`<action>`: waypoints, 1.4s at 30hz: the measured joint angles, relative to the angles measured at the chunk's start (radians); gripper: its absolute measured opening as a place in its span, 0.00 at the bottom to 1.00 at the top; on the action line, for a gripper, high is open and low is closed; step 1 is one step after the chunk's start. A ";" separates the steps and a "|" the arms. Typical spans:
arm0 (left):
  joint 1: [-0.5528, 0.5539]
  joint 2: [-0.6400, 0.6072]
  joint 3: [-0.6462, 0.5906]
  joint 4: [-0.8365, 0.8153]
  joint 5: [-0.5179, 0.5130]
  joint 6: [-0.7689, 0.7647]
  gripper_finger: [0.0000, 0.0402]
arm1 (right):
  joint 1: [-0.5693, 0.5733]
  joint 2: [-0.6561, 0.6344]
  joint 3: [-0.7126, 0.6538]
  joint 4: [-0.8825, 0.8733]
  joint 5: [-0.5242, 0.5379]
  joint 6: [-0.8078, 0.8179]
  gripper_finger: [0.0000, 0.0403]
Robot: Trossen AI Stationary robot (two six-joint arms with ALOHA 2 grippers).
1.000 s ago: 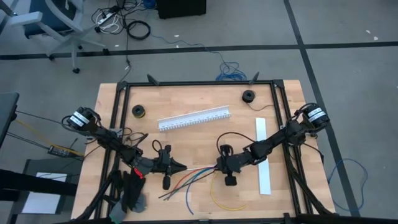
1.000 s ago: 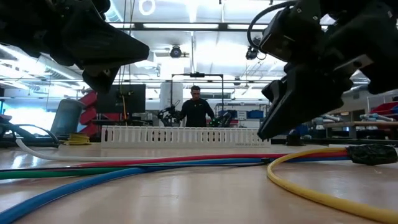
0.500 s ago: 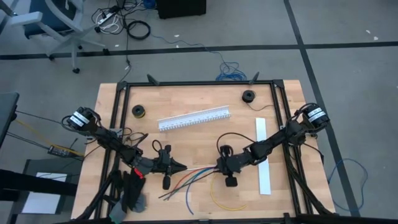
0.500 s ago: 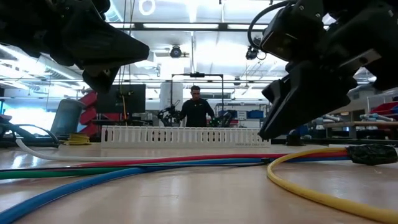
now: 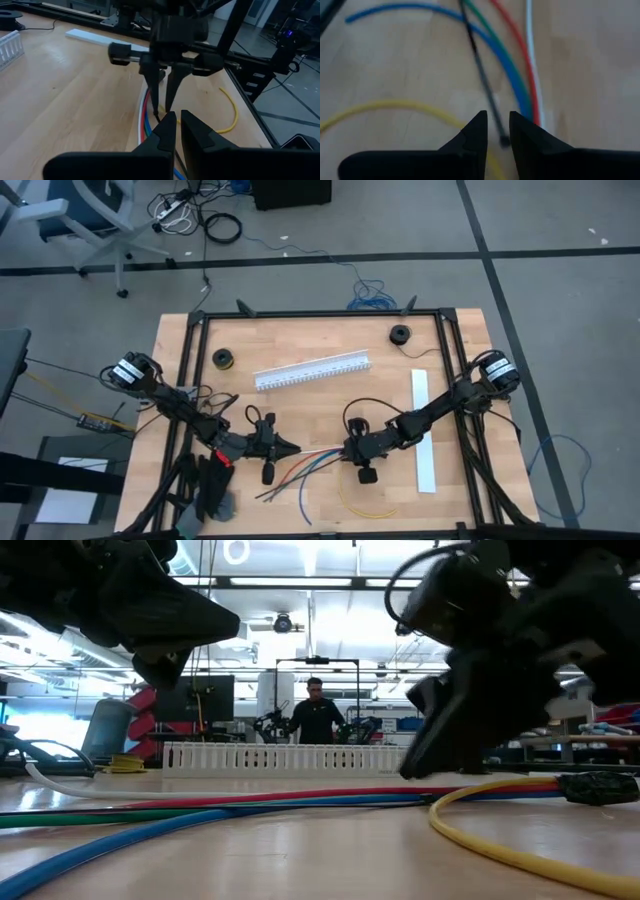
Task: Ziptie cables
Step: Insert zip tie on the cable wire
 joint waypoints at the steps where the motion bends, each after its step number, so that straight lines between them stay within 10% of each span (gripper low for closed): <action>1: 0.000 0.000 0.000 0.000 -0.001 0.000 0.01 | -0.003 0.000 0.008 -0.007 0.000 -0.002 0.15; 42: 0.000 0.000 0.000 0.002 0.000 -0.020 0.00 | -0.012 0.043 0.011 -0.086 -0.022 0.026 0.00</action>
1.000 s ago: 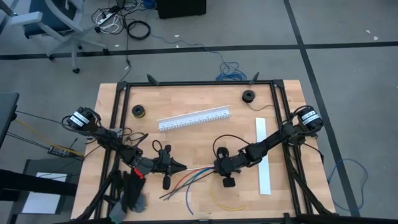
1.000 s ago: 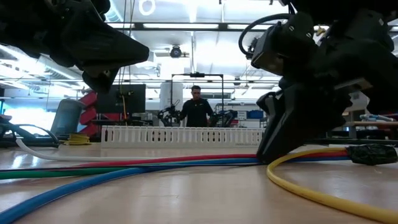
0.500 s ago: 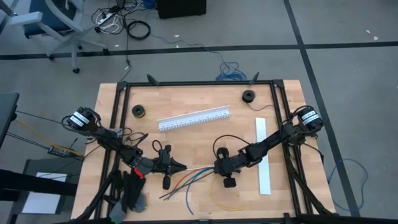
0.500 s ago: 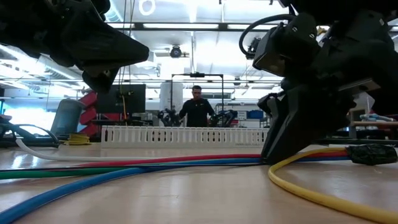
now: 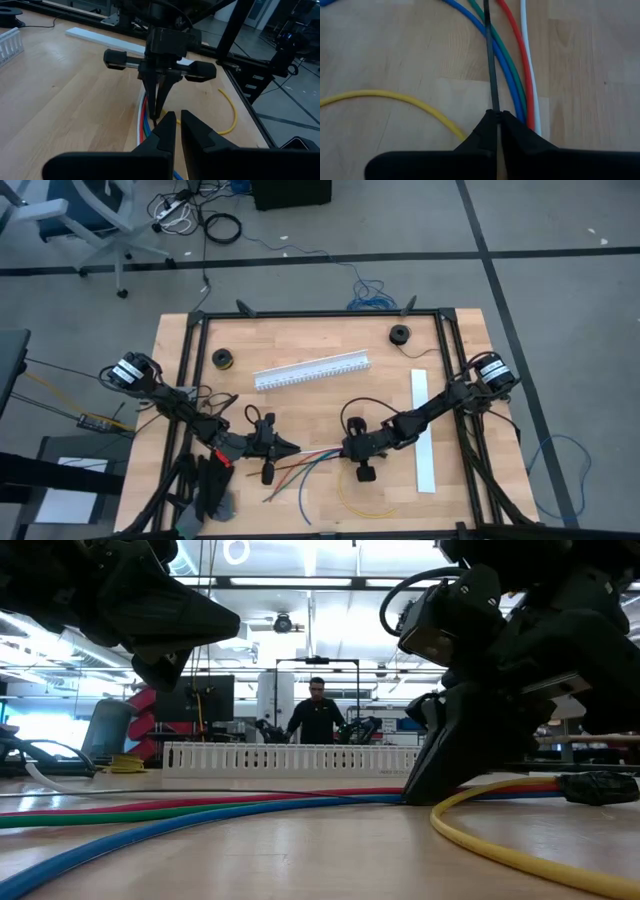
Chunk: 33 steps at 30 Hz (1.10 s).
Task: Ziptie cables
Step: Insert zip tie on the cable wire
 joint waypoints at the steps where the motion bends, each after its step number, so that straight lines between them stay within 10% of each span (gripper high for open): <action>1: 0.000 0.000 0.000 -0.001 0.000 -0.001 0.00 | 0.000 -0.010 -0.001 -0.003 0.006 -0.001 0.00; 22: 0.000 0.000 0.000 -0.002 0.000 0.002 0.00 | 0.011 -0.139 -0.003 -0.074 0.036 0.060 0.00; 33: 0.000 0.000 0.000 -0.003 -0.005 0.003 0.00 | 0.027 -0.050 -0.002 0.045 0.029 0.062 0.17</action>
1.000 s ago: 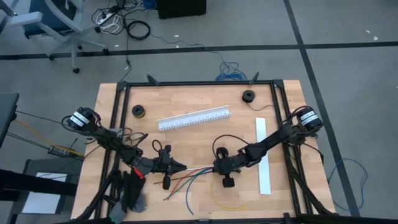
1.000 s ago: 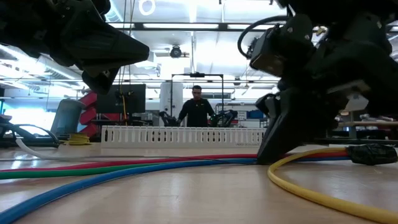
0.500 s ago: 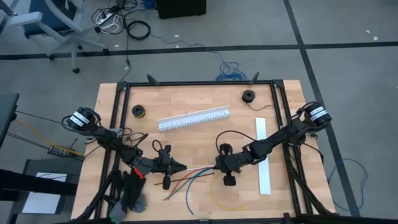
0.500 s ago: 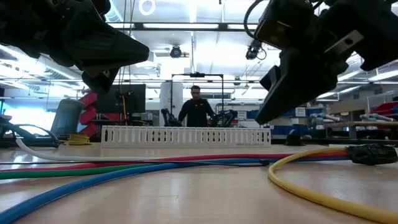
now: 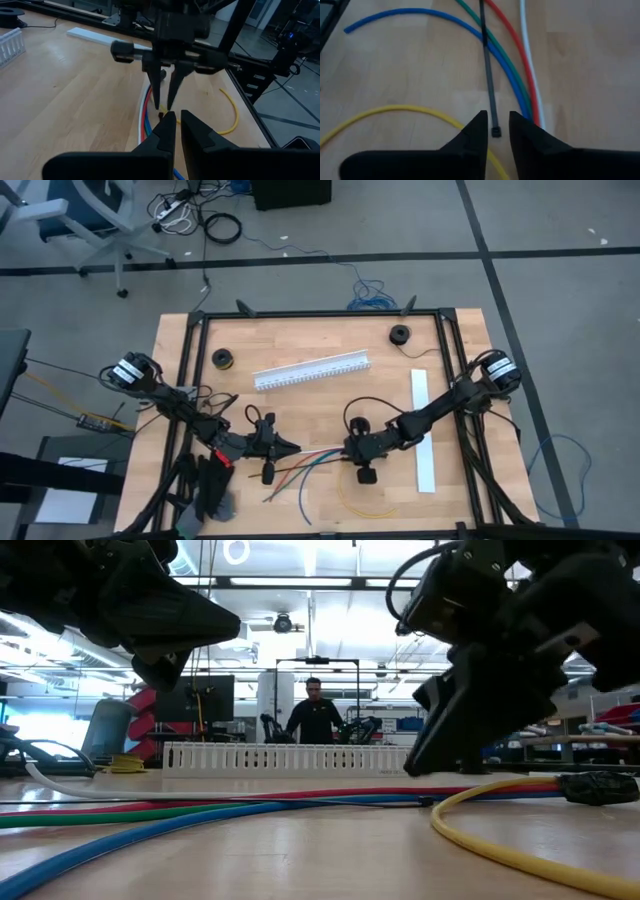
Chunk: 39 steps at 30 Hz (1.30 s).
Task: Ziptie cables
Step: Insert zip tie on the cable wire
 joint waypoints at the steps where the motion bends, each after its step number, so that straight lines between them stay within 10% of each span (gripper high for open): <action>1: 0.000 0.000 0.000 0.000 0.000 -0.002 0.00 | 0.003 0.009 0.000 0.003 -0.001 -0.001 0.18; 39: 0.001 0.000 0.000 0.003 -0.004 -0.005 0.01 | 0.000 0.091 0.002 0.039 0.084 0.014 0.00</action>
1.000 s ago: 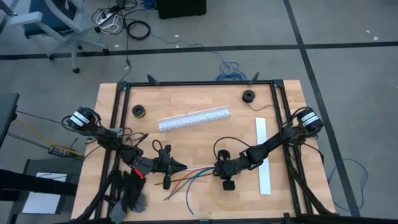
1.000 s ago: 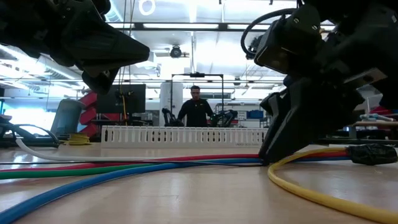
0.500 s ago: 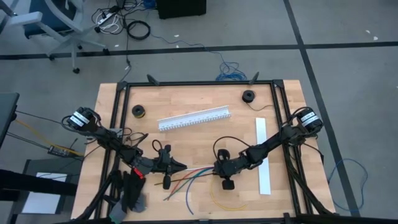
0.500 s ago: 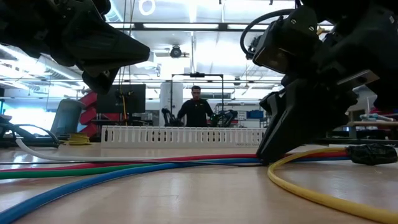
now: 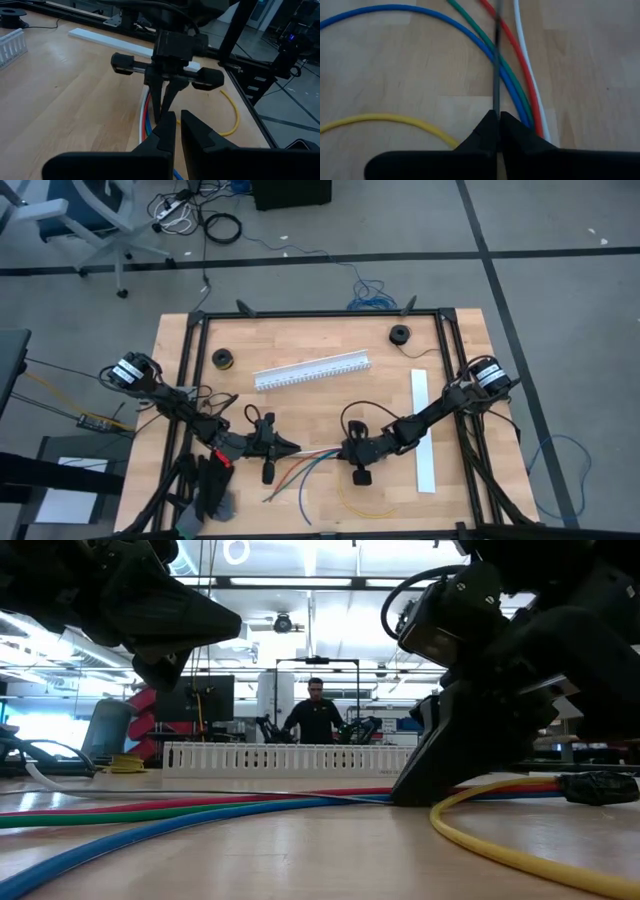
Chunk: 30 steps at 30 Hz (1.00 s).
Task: Ziptie cables
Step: Insert zip tie on the cable wire
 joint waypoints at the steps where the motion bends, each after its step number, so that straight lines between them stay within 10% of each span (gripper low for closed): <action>1: 0.000 0.000 0.000 0.000 0.000 0.000 0.01 | 0.000 -0.007 -0.001 -0.004 0.008 -0.006 0.00; 13: 0.000 0.000 0.000 -0.001 0.001 -0.006 0.01 | 0.000 -0.126 -0.004 -0.081 0.135 -0.036 0.00; 30: 0.000 0.000 0.000 -0.002 0.001 -0.005 0.01 | 0.008 -0.150 -0.003 -0.197 0.018 0.011 0.09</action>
